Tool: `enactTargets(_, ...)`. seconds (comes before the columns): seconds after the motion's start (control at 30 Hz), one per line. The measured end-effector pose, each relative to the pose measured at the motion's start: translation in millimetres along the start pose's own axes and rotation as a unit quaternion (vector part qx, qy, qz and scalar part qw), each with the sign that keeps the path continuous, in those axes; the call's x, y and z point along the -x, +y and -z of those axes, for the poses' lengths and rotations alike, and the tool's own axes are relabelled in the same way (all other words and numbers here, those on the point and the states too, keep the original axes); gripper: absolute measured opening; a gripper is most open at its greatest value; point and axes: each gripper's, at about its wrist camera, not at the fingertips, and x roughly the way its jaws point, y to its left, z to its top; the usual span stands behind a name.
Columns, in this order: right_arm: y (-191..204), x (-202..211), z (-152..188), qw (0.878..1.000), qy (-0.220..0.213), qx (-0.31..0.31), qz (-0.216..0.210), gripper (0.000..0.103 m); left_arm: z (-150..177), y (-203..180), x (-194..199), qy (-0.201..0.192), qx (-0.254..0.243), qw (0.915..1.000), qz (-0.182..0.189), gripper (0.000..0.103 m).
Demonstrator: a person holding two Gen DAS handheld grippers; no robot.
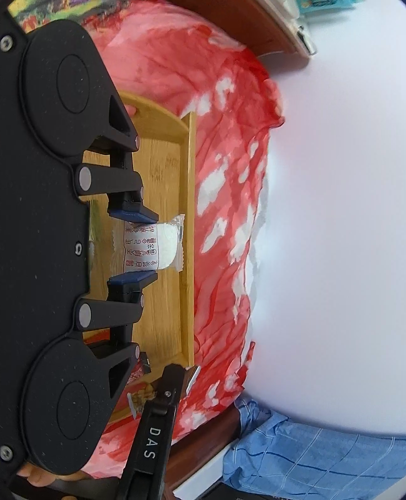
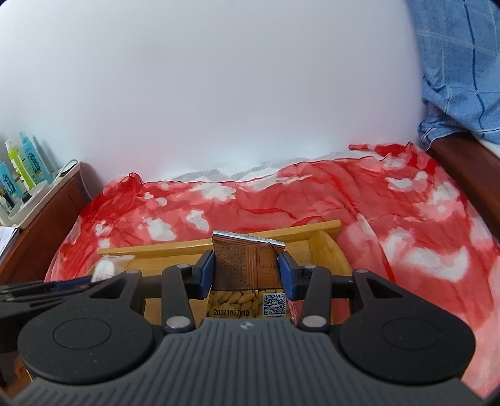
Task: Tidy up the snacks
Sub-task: 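Carry the white candy and peanut bar over the tray and lower them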
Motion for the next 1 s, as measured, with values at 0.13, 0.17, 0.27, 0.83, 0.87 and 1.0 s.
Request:
enactTargets(0.13, -1, -16, -8, 1.000, 0.020, 0.000, 0.000, 0.048, -8, 4, -20, 0.026, 0.015, 0.9995, 0.005, 0.030)
enactTargets(0.17, -2, -20, -10, 1.000, 0.025, 0.001, 0.001, 0.048, -9, 5, -25, 0.030, 0.019, 0.9993, 0.006, 0.030)
enactTargets(0.27, -3, -32, -13, 0.999, 0.042, -0.001, -0.002, 0.048, -13, 7, -37, 0.043, 0.025, 0.9987, 0.009, 0.030)
enactTargets(0.83, -4, -73, -4, 0.996, 0.086, 0.013, 0.010, 0.049, -12, 2, -73, 0.087, 0.024, 0.9959, 0.005, 0.031)
enactTargets(0.87, -4, -74, -3, 0.996, 0.087, 0.014, 0.010, 0.049, -11, 1, -74, 0.087, 0.023, 0.9959, 0.005, 0.031)
enactTargets(1.0, -4, -78, 2, 0.995, 0.091, 0.023, 0.013, 0.049, -8, -1, -76, 0.086, 0.013, 0.9962, 0.001, 0.031)
